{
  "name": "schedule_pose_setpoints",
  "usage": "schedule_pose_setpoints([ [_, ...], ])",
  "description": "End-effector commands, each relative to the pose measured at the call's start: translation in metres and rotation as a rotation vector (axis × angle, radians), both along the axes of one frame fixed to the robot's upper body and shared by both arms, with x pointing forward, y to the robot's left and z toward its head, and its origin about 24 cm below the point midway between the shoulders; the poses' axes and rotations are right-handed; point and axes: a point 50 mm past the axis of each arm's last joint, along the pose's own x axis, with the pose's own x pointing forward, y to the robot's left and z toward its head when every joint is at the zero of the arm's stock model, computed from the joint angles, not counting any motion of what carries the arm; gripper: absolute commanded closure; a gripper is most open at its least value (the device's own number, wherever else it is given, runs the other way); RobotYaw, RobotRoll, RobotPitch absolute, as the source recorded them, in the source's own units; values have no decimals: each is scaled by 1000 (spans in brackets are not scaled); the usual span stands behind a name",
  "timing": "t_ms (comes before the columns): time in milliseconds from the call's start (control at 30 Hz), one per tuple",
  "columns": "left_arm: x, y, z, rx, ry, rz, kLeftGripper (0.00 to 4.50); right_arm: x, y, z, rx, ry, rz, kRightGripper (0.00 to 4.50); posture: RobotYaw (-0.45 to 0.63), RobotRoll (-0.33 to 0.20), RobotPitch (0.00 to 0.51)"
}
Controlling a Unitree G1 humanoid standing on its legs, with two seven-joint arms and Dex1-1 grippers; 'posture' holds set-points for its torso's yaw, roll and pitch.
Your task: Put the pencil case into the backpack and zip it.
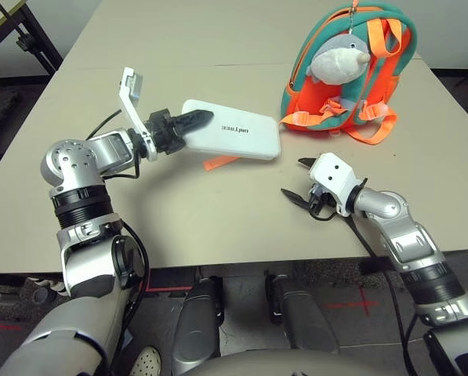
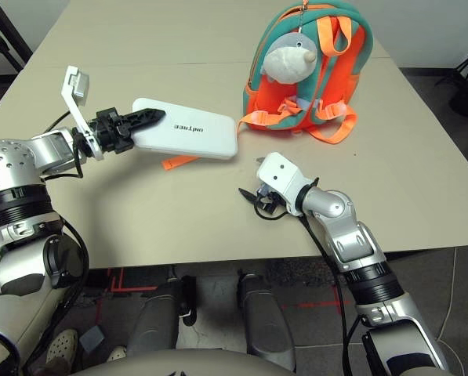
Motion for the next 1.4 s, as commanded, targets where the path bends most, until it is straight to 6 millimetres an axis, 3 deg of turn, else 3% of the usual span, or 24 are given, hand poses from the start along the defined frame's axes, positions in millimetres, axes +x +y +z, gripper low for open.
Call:
schedule_pose_setpoints([
  [33,-2,7,26,-6,-110,30,3217,0,-25,-9,29,113,-159,0,-75,0,187],
  [233,10,20,37,5,-159,195,3217,4,-42,9,286,151,-405,0,-84,0,190],
  [633,31,35,18,59,-228,438,3217,15,-70,59,578,-24,-689,0,-109,0,190],
  [833,36,30,9,82,-233,455,3217,23,-73,77,619,-94,-703,0,-120,0,184],
  [1233,34,27,3,101,-231,448,3218,40,-66,84,649,-65,-629,0,-103,0,179],
  [1400,33,24,1,111,-227,437,3218,57,-56,83,646,-75,-598,0,-100,0,178],
])
